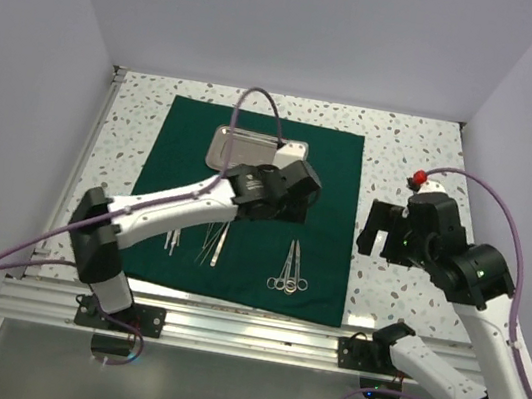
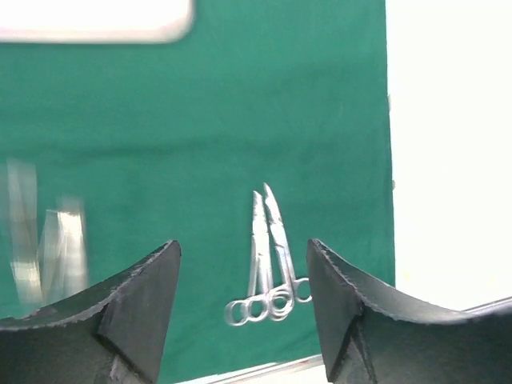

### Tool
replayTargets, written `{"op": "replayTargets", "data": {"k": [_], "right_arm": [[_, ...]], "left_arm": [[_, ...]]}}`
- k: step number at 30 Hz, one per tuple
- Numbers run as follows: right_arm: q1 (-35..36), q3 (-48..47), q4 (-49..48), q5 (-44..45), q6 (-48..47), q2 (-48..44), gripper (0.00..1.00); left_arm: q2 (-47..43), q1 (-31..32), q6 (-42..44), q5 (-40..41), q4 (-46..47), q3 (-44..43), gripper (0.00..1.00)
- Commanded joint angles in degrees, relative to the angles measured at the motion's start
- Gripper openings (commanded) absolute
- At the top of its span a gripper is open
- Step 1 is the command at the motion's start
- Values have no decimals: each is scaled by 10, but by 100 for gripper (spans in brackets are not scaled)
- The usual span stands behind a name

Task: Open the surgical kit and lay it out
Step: Place the medical item in the surgical kit, then reset both arms

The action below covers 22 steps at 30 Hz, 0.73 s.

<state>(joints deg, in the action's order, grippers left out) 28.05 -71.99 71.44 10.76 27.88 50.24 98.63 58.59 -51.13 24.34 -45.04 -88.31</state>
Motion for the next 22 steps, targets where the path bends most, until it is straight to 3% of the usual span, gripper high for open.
{"op": "replayTargets", "data": {"k": [1,3,4,8,12,22], "right_arm": [[-1,-53,-87,-22,22,-14,98],[-1,-70,-113,-20,26,-14,98],[-2,-77,-138,-24,24,-14,99],[-1,-99,-165,-22,36,-8,98],[-1,-116,-162,-13,53,5,98],[-1,-162,-148,29,50,9,98]], "left_arm": [[-151,-29,69,113,-80,-9,69],[-210,-80,118,120,-81,29,67],[-280,-94,139,121,-54,45,67],[-422,-128,266,149,7,98,84],[-459,-129,281,193,-55,89,99],[-485,-129,299,197,-59,111,100]]}}
